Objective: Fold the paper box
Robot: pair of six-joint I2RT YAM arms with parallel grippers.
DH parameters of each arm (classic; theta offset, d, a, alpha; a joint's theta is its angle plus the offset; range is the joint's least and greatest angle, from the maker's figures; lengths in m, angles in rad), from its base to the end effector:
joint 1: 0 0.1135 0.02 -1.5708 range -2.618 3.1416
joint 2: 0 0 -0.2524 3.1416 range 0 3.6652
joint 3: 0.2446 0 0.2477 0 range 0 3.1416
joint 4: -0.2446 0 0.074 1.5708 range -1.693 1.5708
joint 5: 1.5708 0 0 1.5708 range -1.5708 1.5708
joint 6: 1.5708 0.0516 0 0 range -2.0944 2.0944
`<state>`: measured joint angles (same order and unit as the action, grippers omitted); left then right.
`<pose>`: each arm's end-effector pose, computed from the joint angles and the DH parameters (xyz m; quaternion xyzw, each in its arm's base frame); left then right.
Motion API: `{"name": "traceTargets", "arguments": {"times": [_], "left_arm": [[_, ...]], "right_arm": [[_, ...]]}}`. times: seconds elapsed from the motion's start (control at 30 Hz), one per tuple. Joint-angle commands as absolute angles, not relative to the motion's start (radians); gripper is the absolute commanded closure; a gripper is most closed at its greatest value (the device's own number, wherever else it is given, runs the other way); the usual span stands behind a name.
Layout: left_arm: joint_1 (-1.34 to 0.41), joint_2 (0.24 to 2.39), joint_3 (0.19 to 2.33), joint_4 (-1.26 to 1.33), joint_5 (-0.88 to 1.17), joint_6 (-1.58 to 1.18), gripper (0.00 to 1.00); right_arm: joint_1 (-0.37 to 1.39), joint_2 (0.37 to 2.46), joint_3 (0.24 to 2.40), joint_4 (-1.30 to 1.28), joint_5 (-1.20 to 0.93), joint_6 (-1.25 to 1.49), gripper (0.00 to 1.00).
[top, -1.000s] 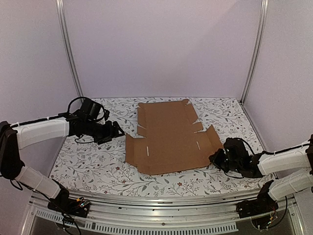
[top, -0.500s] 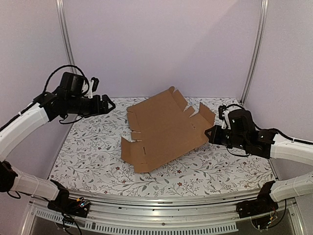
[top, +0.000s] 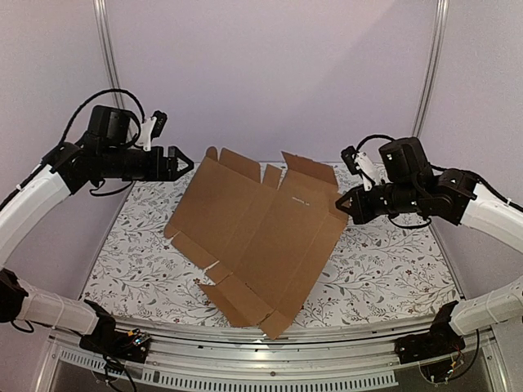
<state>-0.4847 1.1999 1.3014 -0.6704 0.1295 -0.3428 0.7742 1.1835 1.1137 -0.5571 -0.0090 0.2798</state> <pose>0.2331 -0.1303 0.3653 0.0931 0.8709 -0.2446 0.4160 0.1929 0.1893 0.3166 -0.2199 0.8631 0.2321 0.3909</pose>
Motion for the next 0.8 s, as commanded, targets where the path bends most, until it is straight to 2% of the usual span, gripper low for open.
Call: {"name": "traceTargets", "arguments": {"times": [0.0, 0.23, 0.47, 0.77], "left_arm": [[-0.511, 1.246, 1.383, -0.634, 0.225, -0.26, 0.11], [-0.517, 1.352, 1.53, -0.595, 0.396, -0.053, 0.01], [-0.52, 1.401, 1.544, -0.501, 0.488, 0.215, 0.01], [-0.526, 1.541, 1.565, -0.327, 0.748, 0.473, 0.01]], "right_arm": [[0.782, 1.226, 1.2, -0.704, 0.089, 0.144, 1.0], [0.783, 1.298, 1.311, -0.754, 0.082, 0.076, 1.0], [0.782, 1.31, 1.368, -0.792, 0.042, 0.036, 1.0], [0.783, 1.299, 1.408, -0.839, -0.054, -0.017, 1.0]]}}
